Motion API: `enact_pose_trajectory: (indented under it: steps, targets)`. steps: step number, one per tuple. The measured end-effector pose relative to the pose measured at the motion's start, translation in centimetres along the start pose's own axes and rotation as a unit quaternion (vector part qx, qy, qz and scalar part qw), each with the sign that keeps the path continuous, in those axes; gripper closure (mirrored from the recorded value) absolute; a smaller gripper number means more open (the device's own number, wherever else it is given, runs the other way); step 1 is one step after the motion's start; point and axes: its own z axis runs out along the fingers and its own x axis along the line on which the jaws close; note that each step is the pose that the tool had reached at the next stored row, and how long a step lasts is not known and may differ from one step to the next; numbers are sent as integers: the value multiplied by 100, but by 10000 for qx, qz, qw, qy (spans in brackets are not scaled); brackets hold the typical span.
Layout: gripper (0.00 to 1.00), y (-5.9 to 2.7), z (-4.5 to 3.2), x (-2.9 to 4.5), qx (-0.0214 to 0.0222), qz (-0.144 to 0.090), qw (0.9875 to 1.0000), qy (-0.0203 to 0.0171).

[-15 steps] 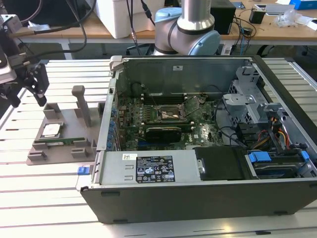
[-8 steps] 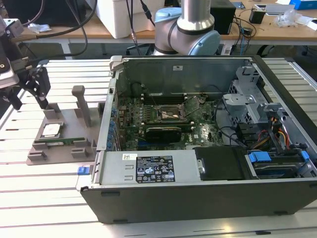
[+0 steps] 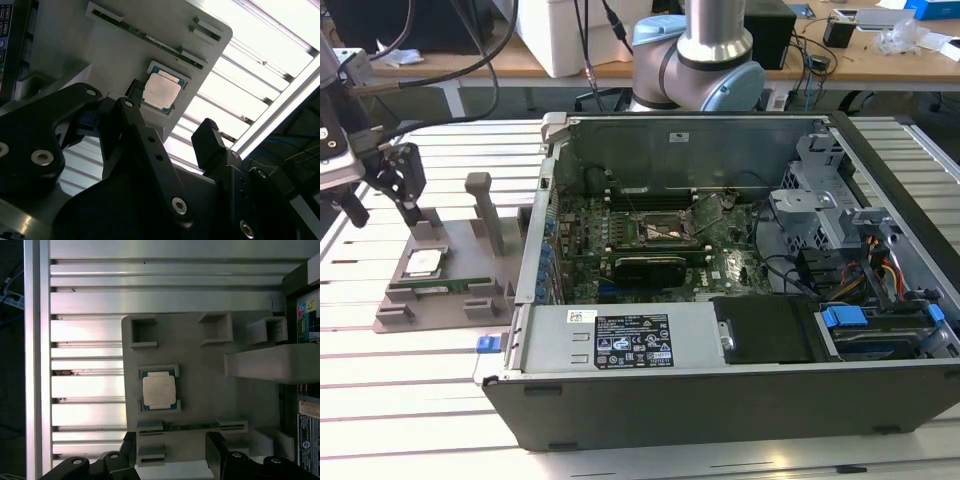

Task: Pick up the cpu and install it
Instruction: 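Pick up the cpu and move it towards the insertion slot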

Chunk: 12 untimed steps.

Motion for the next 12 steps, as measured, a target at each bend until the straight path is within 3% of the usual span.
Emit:
enact_pose_trajectory:
  steps: [12]
  targets:
    - [34, -1, 81, 0, 0, 0, 10000, 0]
